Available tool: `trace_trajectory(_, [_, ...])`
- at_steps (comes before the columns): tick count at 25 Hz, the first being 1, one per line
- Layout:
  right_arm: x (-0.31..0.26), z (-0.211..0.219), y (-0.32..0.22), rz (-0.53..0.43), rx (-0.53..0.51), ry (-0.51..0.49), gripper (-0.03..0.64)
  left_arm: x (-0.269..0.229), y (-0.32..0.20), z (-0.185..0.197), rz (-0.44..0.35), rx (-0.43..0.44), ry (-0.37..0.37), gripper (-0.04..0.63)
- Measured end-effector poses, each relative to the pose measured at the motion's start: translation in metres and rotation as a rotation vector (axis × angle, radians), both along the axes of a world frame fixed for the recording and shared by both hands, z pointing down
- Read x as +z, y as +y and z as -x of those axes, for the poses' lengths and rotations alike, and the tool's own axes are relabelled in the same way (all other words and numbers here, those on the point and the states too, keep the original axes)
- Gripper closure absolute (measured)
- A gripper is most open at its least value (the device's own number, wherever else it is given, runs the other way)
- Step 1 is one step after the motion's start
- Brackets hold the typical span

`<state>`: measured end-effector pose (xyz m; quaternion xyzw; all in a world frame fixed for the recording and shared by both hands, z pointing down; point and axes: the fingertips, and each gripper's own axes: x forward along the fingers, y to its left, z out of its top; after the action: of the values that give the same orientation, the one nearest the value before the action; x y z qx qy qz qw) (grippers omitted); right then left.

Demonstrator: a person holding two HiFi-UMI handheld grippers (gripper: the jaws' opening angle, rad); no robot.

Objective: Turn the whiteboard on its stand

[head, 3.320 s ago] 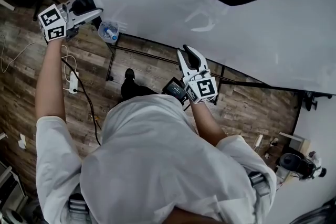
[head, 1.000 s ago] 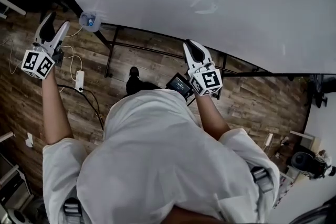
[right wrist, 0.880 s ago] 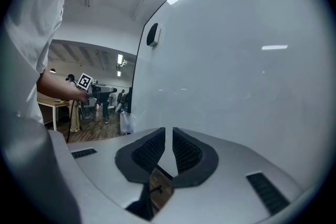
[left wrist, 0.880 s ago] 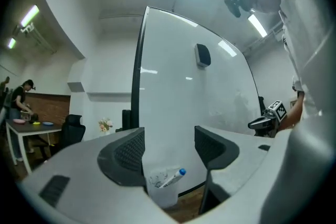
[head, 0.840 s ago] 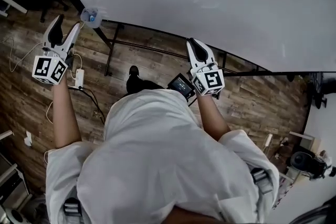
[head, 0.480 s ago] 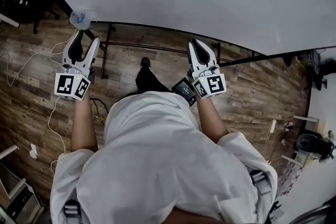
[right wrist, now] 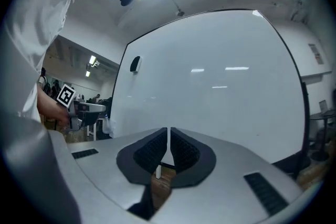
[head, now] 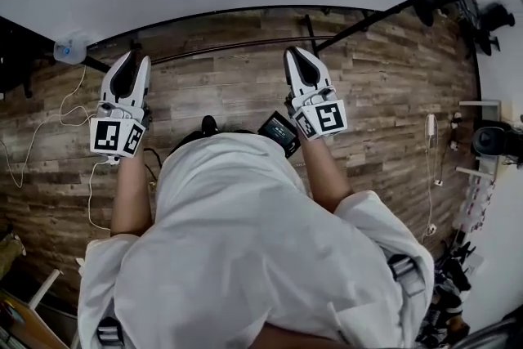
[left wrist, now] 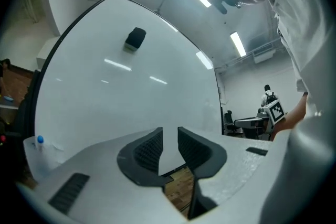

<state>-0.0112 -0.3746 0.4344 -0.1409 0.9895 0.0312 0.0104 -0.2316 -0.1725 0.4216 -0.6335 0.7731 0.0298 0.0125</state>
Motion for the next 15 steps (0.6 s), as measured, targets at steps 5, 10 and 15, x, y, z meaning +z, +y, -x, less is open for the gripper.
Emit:
trace_trajectory(5, [-0.006, -0.064, -0.001, -0.009, 0.056, 0.005, 0.615, -0.010, -0.013, -0.054, -0.003, 0.082, -0.026, 0.581])
trace_trajectory(10, [-0.001, -0.158, 0.021, 0.010, 0.109, 0.023, 0.619, -0.001, -0.011, -0.131, 0.015, 0.121, -0.014, 0.588])
trace_trajectory(15, [0.016, -0.247, 0.047, 0.044, 0.196, 0.039, 0.620, 0.009, -0.001, -0.207, 0.054, 0.138, 0.000, 0.588])
